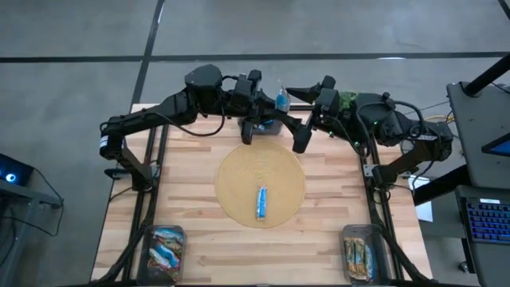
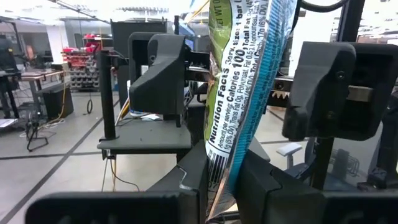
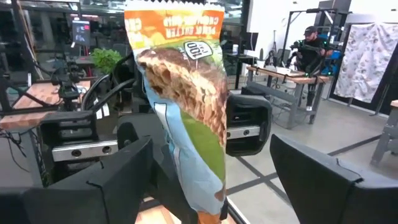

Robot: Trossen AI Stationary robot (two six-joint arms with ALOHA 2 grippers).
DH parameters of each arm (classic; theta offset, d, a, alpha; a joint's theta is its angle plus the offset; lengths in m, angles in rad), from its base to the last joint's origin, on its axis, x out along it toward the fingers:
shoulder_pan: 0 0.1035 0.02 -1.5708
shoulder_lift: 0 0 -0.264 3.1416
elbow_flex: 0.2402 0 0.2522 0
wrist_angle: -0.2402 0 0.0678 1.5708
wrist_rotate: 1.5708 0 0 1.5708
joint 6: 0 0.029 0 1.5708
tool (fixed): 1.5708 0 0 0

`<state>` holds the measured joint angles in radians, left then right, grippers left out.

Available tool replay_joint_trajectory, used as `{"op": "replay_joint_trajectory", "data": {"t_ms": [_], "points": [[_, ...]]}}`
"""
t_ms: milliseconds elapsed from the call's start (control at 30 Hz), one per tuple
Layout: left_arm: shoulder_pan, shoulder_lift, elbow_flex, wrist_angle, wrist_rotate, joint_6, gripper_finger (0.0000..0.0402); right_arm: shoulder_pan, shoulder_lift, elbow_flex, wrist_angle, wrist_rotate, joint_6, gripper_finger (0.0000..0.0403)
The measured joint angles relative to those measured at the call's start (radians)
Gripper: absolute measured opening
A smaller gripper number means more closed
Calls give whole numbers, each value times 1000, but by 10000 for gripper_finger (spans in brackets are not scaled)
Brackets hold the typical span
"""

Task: Pick and place Granola Bars by type
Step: Put the yellow granola bar into the right black bin

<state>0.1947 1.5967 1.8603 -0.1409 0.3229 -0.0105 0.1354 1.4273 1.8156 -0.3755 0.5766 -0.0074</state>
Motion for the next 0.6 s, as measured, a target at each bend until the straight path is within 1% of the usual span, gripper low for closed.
{"op": "replay_joint_trajectory", "data": {"t_ms": [133,267,600], "points": [[0,0,0,0,0,-1,41,-9,1,0,0,-7,0,288],[0,0,0,-1,0,-2,41,-15,2,0,1,-9,-1,254],[0,1,0,-2,-7,4,41,-16,3,0,1,-13,-23,137]]}}
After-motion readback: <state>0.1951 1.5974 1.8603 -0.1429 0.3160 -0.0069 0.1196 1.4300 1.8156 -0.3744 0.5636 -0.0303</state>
